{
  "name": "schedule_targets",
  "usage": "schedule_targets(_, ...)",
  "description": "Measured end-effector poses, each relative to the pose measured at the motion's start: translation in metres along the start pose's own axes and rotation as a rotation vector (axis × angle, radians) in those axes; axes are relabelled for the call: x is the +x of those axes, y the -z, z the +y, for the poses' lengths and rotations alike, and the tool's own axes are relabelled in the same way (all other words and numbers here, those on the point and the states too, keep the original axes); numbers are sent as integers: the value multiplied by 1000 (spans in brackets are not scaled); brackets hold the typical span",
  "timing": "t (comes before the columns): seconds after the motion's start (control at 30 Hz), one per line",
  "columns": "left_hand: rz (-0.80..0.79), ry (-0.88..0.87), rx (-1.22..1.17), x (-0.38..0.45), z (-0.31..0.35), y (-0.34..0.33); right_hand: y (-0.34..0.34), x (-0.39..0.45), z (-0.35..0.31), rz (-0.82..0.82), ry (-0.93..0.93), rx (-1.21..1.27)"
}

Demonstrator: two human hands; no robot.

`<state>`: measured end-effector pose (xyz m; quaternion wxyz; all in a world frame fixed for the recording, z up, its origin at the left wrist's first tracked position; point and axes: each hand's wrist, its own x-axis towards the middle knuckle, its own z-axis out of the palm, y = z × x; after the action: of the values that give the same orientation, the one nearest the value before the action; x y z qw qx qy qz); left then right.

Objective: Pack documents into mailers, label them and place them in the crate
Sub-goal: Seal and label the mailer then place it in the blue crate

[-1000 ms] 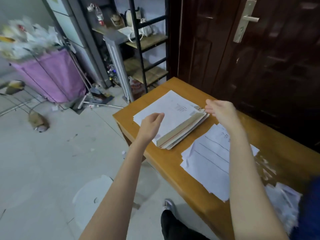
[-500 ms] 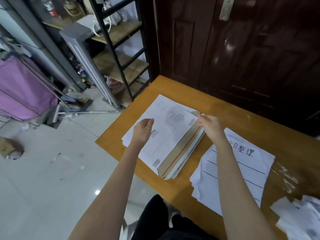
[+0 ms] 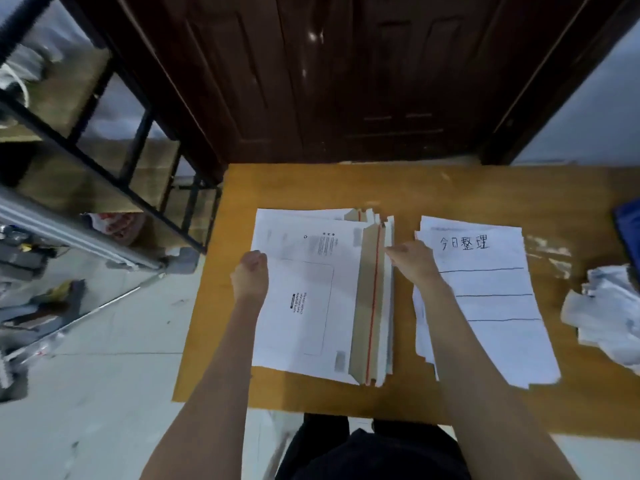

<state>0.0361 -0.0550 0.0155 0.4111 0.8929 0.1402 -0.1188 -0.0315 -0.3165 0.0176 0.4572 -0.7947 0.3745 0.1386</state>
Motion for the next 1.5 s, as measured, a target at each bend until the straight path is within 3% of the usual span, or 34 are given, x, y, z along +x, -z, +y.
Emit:
schedule_targets(0.23, 45, 14, 192, 34, -23, -1, -18, -4, 20, 118, -226, 38)
schedule_targets(0.4, -166, 222, 412, 39, -42, -6, -31, -3, 27, 95, -262, -42)
schedule_targets(0.63, -177, 238, 529, 33, -38, -14, -46, -9, 26, 107, -240, -217)
schedule_targets(0.73, -185, 280, 488, 32, -36, -17, -48, -9, 31, 143, -178, -113)
schedule_targets(0.83, -167, 302, 463, 31, -34, -17, -47, -5, 33, 57, -154, 41)
schedule_targets(0.93, -185, 330, 425, 34, -35, -16, -42, -3, 29, -57, -215, 195)
schedule_targets(1.07, -214, 388, 459, 31, -29, -12, -31, -5, 27, -53, -332, 450)
schedule_targets(1.13, -141, 290, 571, 23, -18, -17, -26, -5, 25, -77, -349, 565)
schedule_targets(1.23, -63, -27, 365, 9, 11, -36, -23, -3, 21, -94, -404, 635)
schedule_targets(1.33, -220, -182, 252, -11, 46, -62, -23, 2, 17, -107, -383, 658)
schedule_targets(1.4, -351, -255, 339, -23, 62, -78, -20, -6, 7, -124, -356, 688)
schedule_targets(1.5, -410, -320, 482, -27, 65, -88, -13, -10, -3, -121, -318, 693)
